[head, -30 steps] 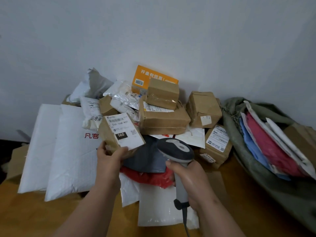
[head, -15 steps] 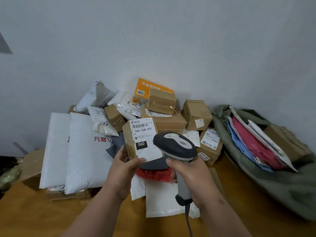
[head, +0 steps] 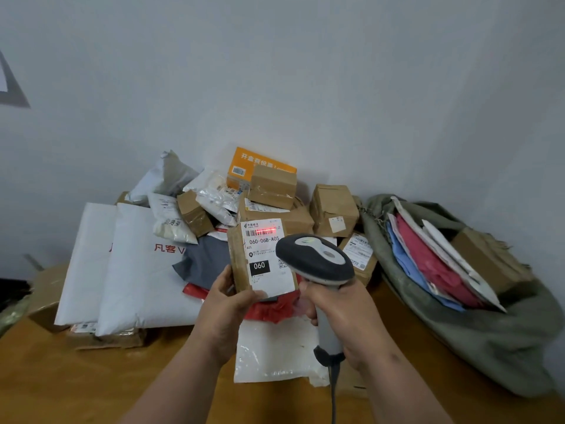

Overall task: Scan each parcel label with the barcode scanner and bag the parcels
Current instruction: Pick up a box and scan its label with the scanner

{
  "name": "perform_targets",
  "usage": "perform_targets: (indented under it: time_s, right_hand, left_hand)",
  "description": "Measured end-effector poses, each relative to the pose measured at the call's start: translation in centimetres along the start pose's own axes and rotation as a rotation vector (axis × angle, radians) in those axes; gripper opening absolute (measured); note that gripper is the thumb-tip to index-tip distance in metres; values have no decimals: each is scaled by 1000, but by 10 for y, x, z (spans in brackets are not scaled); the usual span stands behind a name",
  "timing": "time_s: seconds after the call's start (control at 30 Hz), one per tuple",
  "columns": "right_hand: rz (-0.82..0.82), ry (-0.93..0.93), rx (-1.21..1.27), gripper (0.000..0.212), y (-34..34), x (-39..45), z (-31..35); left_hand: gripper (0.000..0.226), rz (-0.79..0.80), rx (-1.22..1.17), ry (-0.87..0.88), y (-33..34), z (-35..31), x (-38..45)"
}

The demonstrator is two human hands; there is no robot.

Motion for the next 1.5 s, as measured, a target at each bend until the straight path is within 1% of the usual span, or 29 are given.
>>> perform_targets:
  time_s: [0.2,0.4,0.6,0.67,0.8,0.9,1.0,1.1,1.27,1.4,1.43,1.5]
  right_hand:
    - [11,-15,-31,18,-21,1,-2]
    - [6,-26,-19,9,-42,4,-2]
    - [29,-44,-5,10,-58,10,-3]
    - [35,-51,-9,14,-63,13,-3]
    - [40,-48,1,16,-73,17,-7]
    - [24,-20,8,10,-80,19,-14]
    - [-13,10,19,7,-88,23,-20]
    - [-71,37,15,10,-95,28,-26]
    - [-211,100,54,24,-116,36,-37]
    - [-352,127,68,22,-143,38,-54]
    - [-386,133,73,20,-151,37,-58]
    - [-457,155,98,17,-170,36,-68]
  left_hand:
    - [88,1,6,11,20,5,-7]
    - [93,-17,16,6,38,14,-6]
    - [90,-25,25,-14,54,23,-7]
    - [91,-25,36,-4,60,25,-8]
    - [89,-25,35,2,70,29,-10]
    - [92,-17,40,0,78,34,-10]
    - [97,6,44,-8,87,37,-7]
    - [97,51,57,-22,98,38,0]
    - [88,126,75,-47,124,39,15]
    - [80,184,102,-63,157,44,26]
    - [81,196,109,-67,167,44,28]
    - [95,195,116,-85,187,47,32]
Point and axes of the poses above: each hand's wrist, its own x-axis towards the middle knuckle, its own y-axis out of the palm, z = x × y, the point moved 9 cm from there along x, towards the middle knuckle, and after that the axes turned 10 degrees about -z, right-handed, at the moved point
